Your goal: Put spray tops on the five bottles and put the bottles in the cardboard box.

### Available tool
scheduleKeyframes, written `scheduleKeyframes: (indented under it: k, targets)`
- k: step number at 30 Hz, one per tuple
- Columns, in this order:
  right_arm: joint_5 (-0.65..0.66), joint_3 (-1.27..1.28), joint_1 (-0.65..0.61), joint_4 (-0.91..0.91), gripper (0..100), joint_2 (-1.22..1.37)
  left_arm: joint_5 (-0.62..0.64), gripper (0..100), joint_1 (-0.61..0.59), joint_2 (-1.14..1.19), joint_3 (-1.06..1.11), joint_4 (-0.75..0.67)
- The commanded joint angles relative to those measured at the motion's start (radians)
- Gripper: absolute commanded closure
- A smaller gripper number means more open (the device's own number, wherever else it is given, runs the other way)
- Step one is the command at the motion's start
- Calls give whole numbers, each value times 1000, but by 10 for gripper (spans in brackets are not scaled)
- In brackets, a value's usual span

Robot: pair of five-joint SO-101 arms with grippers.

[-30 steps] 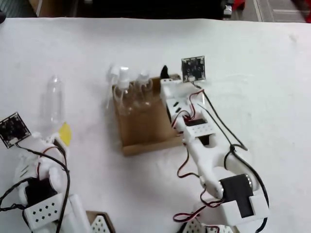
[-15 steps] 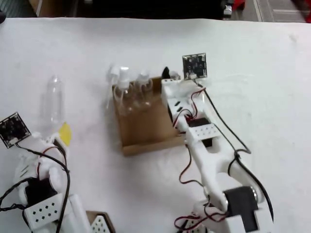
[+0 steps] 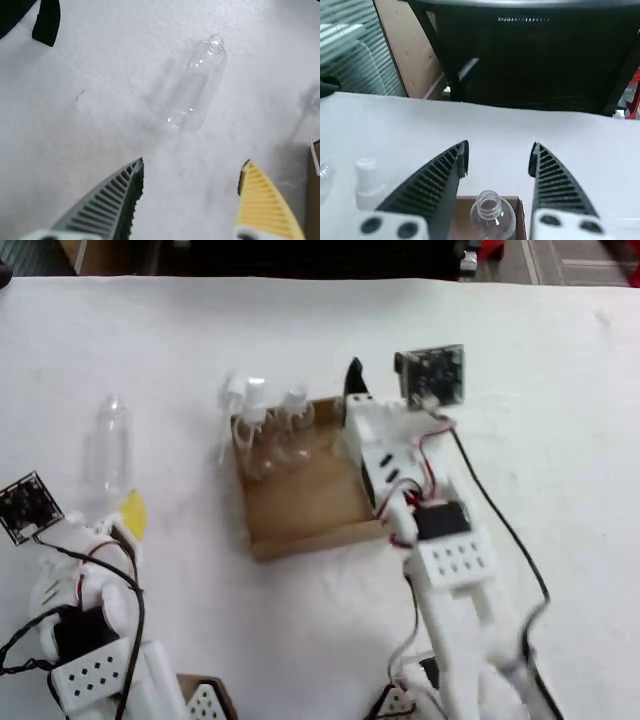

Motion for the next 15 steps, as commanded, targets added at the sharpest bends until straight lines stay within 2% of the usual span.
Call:
scheduleKeyframes:
  k: [1, 4, 9, 13, 15]
  targets:
    - [11, -49, -1, 176, 824, -259, -75, 710, 15, -19, -20, -25]
    - [11, -49, 41, 321, 824, -417, -123, 750, 62, -16, -58, -3]
    - [9, 3, 116, 552, 824, -595, -239, 806, 229, -13, -115, 52]
    - [12, 137, 226, 552, 824, -673, -282, 807, 257, -13, -255, 163]
    - [60, 204, 283, 539, 824, -696, -327, 808, 257, -12, -358, 239]
